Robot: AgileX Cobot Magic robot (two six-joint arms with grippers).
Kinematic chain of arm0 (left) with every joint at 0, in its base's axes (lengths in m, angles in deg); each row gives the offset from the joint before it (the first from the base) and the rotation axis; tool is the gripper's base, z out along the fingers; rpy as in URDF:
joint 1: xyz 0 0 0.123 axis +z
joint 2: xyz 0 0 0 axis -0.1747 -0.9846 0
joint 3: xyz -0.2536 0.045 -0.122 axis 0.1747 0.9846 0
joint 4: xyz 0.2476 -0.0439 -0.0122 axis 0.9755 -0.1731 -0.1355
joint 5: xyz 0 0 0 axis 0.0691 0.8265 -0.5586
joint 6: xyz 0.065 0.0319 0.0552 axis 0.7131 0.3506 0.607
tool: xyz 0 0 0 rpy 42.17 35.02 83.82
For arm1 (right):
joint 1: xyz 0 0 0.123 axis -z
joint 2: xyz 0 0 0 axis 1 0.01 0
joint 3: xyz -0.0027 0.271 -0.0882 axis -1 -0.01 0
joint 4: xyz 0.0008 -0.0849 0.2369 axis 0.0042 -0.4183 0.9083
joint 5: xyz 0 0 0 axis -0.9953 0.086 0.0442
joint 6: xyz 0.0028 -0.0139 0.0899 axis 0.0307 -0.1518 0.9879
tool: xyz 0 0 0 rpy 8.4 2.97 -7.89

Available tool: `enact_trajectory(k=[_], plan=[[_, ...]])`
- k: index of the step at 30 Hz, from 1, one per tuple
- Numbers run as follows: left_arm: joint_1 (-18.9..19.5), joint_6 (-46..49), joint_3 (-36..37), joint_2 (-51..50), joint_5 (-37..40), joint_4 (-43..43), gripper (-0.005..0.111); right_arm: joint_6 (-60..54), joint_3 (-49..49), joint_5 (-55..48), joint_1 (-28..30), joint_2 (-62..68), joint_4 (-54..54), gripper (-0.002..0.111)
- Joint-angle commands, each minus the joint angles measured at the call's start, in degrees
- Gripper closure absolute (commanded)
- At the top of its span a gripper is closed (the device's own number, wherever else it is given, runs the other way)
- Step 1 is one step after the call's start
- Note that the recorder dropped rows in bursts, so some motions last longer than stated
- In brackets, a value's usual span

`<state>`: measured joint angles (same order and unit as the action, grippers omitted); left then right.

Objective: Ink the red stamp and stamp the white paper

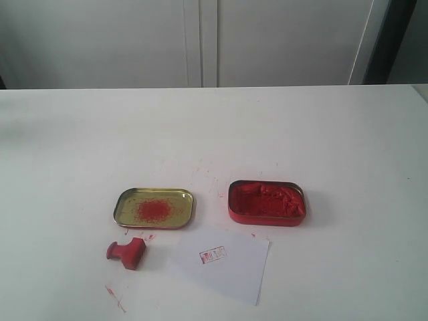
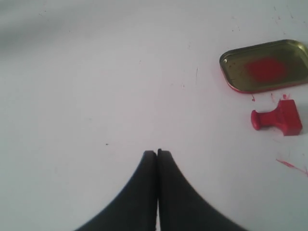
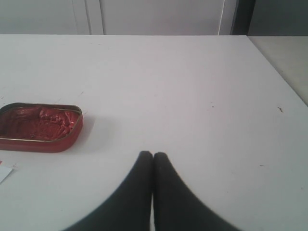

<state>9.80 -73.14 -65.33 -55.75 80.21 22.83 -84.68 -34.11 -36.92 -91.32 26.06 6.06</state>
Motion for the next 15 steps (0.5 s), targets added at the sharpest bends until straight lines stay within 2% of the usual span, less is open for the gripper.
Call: enact_trajectory(k=[1, 7, 15], plan=[[0.13, -0.06, 3.95, 4.63, -0.24, 1.65, 0.107, 0.07, -0.34, 0.81, 0.09, -0.24, 0.00, 0.108], [0.13, -0.18, 7.68, 10.01, -0.24, 2.01, 0.107, 0.07, -0.34, 0.81, 0.09, -0.24, 0.00, 0.108], [0.13, -0.38, 8.27, 10.04, -0.38, 2.01, 0.107, 0.07, -0.34, 0.81, 0.09, -0.24, 0.00, 0.108]])
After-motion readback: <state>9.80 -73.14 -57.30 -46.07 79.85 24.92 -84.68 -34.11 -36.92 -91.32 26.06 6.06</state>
